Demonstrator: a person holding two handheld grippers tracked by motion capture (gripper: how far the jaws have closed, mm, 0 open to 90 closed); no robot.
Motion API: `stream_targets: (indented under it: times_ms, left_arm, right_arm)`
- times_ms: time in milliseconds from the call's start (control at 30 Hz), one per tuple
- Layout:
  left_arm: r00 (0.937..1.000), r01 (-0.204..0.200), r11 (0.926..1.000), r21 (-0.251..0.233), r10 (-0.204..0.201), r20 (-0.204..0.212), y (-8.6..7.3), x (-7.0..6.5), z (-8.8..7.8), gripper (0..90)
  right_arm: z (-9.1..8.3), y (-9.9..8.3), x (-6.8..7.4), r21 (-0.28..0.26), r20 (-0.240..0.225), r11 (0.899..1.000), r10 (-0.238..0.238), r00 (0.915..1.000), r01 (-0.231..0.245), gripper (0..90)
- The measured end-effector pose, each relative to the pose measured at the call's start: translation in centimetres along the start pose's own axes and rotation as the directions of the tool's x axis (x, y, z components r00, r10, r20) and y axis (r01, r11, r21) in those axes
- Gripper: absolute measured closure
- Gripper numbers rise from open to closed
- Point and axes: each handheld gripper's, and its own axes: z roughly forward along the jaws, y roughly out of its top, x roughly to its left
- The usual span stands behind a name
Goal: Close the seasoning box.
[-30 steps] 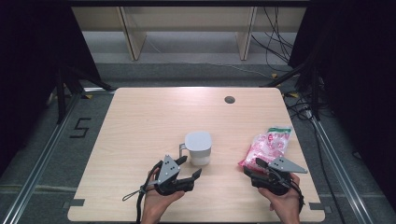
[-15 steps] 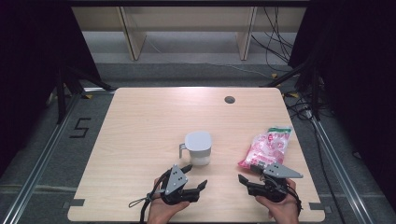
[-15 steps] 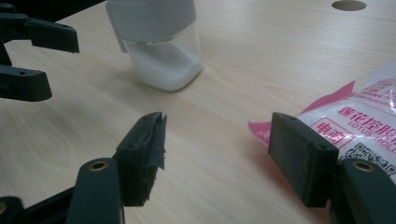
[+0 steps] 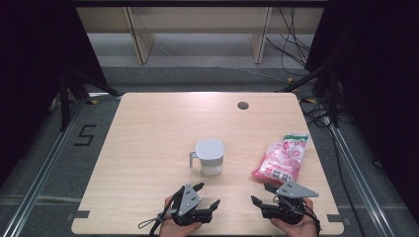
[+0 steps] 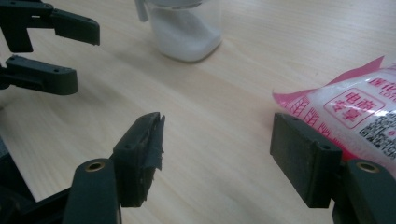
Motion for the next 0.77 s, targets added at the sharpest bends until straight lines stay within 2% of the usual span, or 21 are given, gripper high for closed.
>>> stream_targets:
  times_ms: [33,67,100,167,233,267,300,333,400,433,467,500,567,667,767]
  left_arm:
    - [1.0000,0.003,1.0000,-0.005,-0.003,-0.001,-0.06,-0.04,0.04,25.8]
    - [1.0000,0.002,1.0000,0.009,-0.002,-0.005,-0.08,-0.09,-0.06,25.7]
    - [0.9998,-0.015,0.9998,0.010,0.015,-0.009,-0.13,-0.01,-0.06,25.7]
    - [1.0000,-0.002,0.9999,0.015,0.002,-0.007,-0.35,-0.11,0.01,25.7]
    - [1.0000,0.001,0.9999,0.015,-0.001,-0.006,-0.46,-0.22,-0.01,25.6]
    - [1.0000,-0.003,0.9998,0.018,0.003,-0.006,-0.48,-0.23,-0.08,25.6]
    - [1.0000,-0.004,0.9999,0.015,0.005,-0.007,-0.46,-0.29,-0.12,25.6]
    - [1.0000,0.006,1.0000,0.008,-0.006,-0.006,-0.46,-0.36,-0.07,25.6]
    - [1.0000,-0.001,0.9999,0.016,0.001,-0.005,-0.47,-0.28,-0.08,25.5]
    - [1.0000,0.001,0.9999,0.017,-0.001,-0.006,-0.48,-0.31,-0.06,25.5]
    - [1.0000,-0.001,0.9998,0.019,0.001,-0.004,-0.47,-0.31,-0.04,25.5]
    - [1.0000,-0.006,0.9998,0.020,0.006,-0.001,-0.45,-0.27,-0.02,25.5]
    - [1.0000,0.001,0.9998,0.019,-0.001,0.001,-0.43,-0.29,-0.02,25.3]
    - [1.0000,0.008,0.9999,0.013,-0.008,-0.003,-0.46,-0.27,0.12,25.2]
    - [1.0000,0.004,0.9994,0.034,-0.004,0.004,-0.47,-0.08,0.10,24.7]
  right_arm:
    - [-0.12,-0.11,0.20,0.020,0.005,1.000,0.000,1.0000,0.000,34.6]
    - [-0.04,-0.21,0.10,0.017,-0.012,1.000,-0.026,0.9996,0.026,34.6]
    - [-0.16,-0.32,0.33,0.032,-0.006,0.999,-0.014,0.9999,0.014,34.5]
    - [-0.37,-0.44,0.43,0.035,-0.005,0.999,-0.028,0.9996,0.028,34.6]
    - [-0.49,-0.59,0.77,0.027,-0.014,1.000,-0.003,0.9999,0.003,34.6]
    - [-0.48,-0.61,0.51,0.010,-0.010,0.999,-0.043,0.9990,0.043,34.6]
    - [-0.51,-0.64,0.51,0.010,-0.014,0.999,-0.052,0.9985,0.052,34.6]
    - [-0.69,-0.68,0.63,0.026,-0.008,0.999,-0.028,0.9996,0.029,34.6]
    - [-0.74,-0.72,0.64,0.025,-0.003,0.999,-0.034,0.9994,0.034,34.6]
    - [-0.70,-0.71,0.51,0.024,-0.004,0.998,-0.053,0.9986,0.053,34.6]
    - [-0.78,-0.77,0.79,0.034,0.001,0.999,-0.017,0.9999,0.017,34.6]
    - [-0.72,-0.74,0.58,0.028,-0.002,0.999,-0.040,0.9992,0.040,34.6]
    - [-0.74,-0.74,0.47,0.028,0.004,0.998,-0.050,0.9987,0.050,34.6]
    - [-0.76,-0.76,0.50,0.030,0.009,0.998,-0.048,0.9988,0.048,34.5]
    - [-0.64,-0.78,0.48,0.024,0.004,0.999,-0.049,0.9988,0.049,34.5]
